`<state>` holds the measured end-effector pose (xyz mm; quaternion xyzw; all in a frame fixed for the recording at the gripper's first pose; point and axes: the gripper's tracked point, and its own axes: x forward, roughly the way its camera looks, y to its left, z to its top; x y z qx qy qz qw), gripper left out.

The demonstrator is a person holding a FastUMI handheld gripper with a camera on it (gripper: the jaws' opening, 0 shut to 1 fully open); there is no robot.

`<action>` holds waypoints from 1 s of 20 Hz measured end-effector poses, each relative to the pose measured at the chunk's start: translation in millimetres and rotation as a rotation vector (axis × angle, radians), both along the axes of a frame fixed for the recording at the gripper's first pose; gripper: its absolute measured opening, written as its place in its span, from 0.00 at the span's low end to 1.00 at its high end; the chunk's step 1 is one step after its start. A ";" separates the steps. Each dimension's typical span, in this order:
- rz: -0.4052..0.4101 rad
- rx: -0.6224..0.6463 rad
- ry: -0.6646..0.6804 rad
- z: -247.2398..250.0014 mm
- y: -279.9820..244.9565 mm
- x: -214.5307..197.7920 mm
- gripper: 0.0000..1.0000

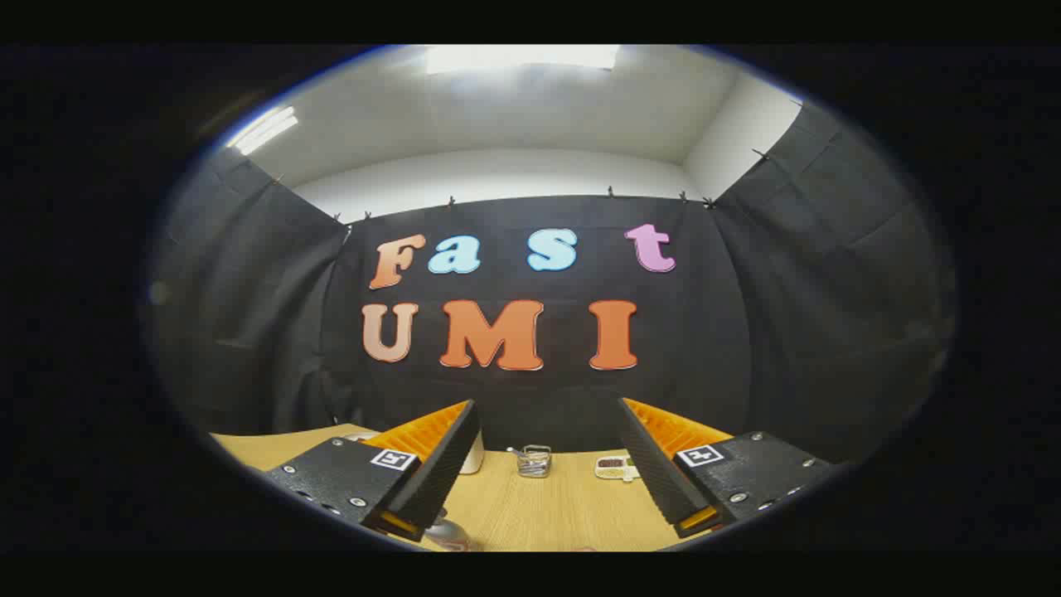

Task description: Take the bottle from table, then pour the juice into the cup, finally place the bottle on the coaster

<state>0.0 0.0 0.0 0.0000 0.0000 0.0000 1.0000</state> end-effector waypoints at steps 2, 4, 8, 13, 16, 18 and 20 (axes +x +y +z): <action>0.005 0.001 0.003 -2.8 3.1 2.5 0.98; 0.006 0.002 0.004 -3.9 3.7 3.9 0.98; 0.002 0.012 -0.004 -2.0 2.6 5.5 0.98; 0.007 0.011 -0.010 -3.5 4.6 3.1 0.98; 0.025 0.016 -0.008 -9.0 10.0 0.2 0.98; 0.038 0.021 -0.006 -13.0 14.4 -1.9 0.98; 0.061 0.025 -0.010 -19.9 21.8 -4.5 0.98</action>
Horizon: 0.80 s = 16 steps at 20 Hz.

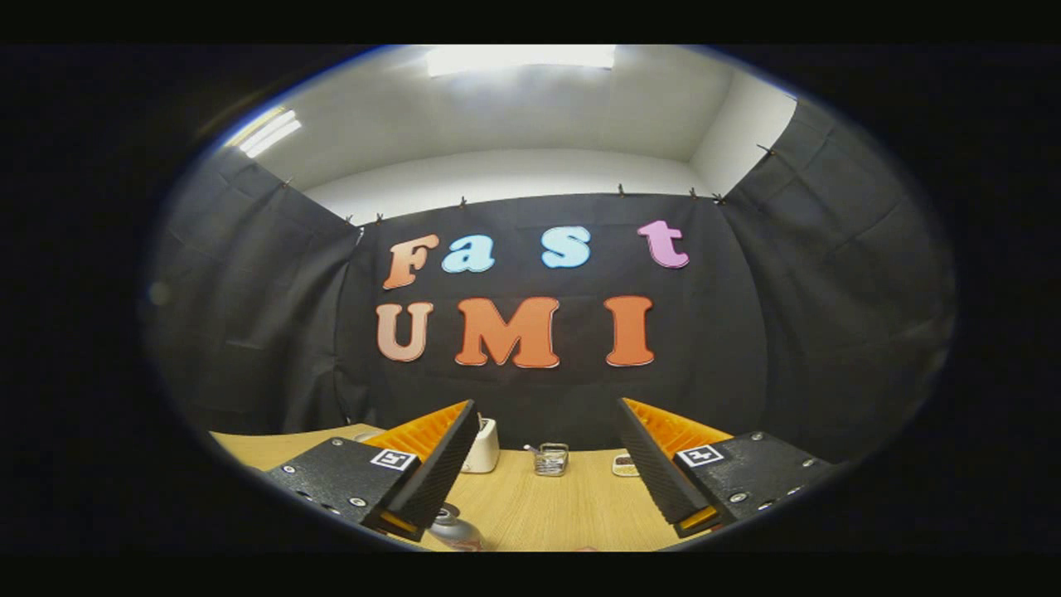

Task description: Take the bottle from table, then pour the juice into the cup, finally place the bottle on the coaster

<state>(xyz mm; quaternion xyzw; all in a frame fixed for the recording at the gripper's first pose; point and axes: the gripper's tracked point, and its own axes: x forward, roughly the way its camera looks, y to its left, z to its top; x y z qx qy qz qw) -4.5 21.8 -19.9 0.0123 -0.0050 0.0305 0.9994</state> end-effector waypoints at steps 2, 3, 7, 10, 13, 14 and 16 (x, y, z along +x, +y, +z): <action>0.031 0.012 0.006 -11.5 9.2 -2.9 0.98; 0.048 0.017 0.018 -19.5 14.3 -4.8 0.98; 0.111 0.018 0.058 -45.8 36.0 -10.8 0.98; 0.170 0.019 0.079 -64.6 54.7 -16.7 0.98; 0.215 0.029 0.125 -90.0 69.3 -22.4 0.98; 0.224 0.034 0.146 -99.4 72.9 -24.0 0.98; 0.235 0.042 0.181 -115.5 78.6 -25.2 0.98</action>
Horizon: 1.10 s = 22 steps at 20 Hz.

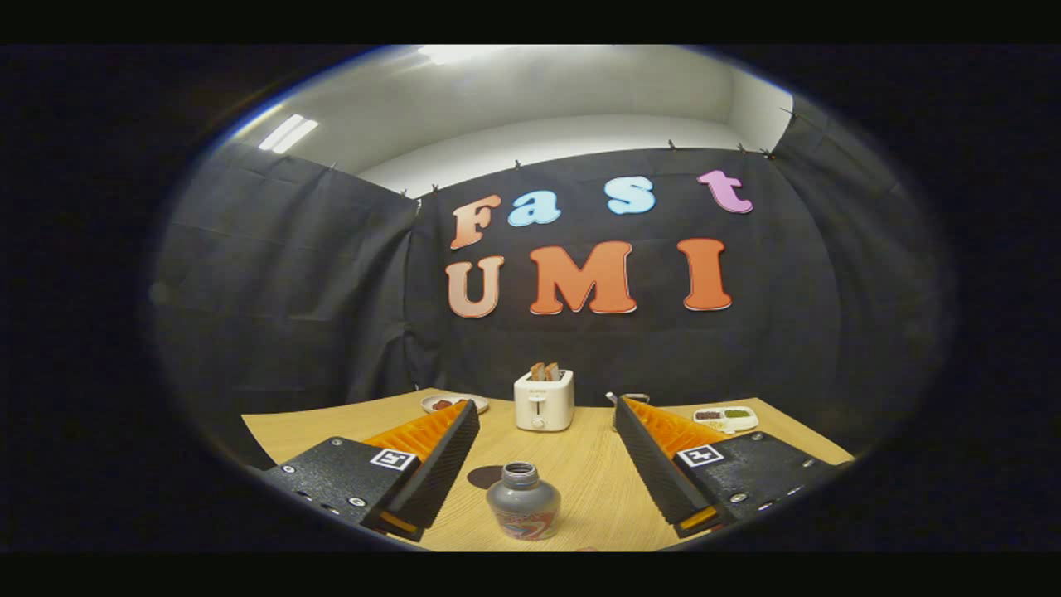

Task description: Take the bottle from table, then pour the juice into the cup, finally place the bottle on the coaster

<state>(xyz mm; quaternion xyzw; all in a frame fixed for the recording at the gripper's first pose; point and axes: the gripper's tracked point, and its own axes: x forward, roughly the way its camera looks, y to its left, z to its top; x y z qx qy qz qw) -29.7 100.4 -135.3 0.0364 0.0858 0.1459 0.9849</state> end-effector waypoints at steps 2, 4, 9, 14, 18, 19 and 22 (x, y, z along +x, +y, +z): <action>0.012 0.006 0.031 -14.5 4.8 -2.6 0.98; 0.020 0.006 0.058 -28.5 7.5 -5.1 0.98; 0.015 -0.007 0.103 -55.2 11.4 -10.3 0.98; 0.025 0.012 0.168 -84.5 16.4 -18.4 0.99; 0.026 0.004 0.195 -105.1 19.2 -21.2 0.98; 0.024 -0.001 0.209 -112.0 19.6 -21.0 0.98; 0.025 -0.002 0.247 -130.7 22.3 -25.6 0.99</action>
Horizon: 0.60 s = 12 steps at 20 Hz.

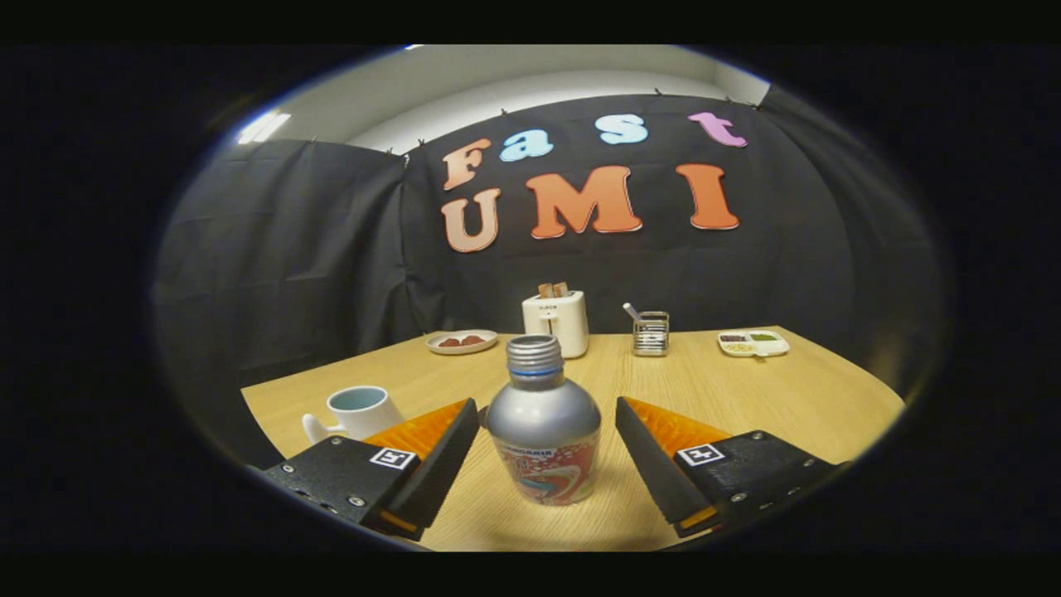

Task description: Take the bottle from table, then pour the juice into the cup, finally place the bottle on the coaster

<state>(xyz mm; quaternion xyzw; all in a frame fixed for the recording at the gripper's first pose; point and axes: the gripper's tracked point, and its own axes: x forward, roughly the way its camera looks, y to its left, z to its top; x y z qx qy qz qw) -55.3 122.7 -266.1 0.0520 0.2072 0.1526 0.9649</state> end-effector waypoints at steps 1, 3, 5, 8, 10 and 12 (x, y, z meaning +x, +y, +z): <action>0.000 0.002 0.009 -4.1 1.3 -1.4 0.99; -0.007 -0.002 0.034 -14.0 0.8 -2.7 0.99; -0.012 -0.009 0.061 -25.7 -0.5 -6.7 0.94; -0.017 -0.030 0.100 -42.2 -1.3 -11.5 0.93; -0.022 -0.044 0.122 -51.8 -3.2 -13.6 0.93; -0.027 -0.044 0.134 -54.6 -4.7 -15.4 0.93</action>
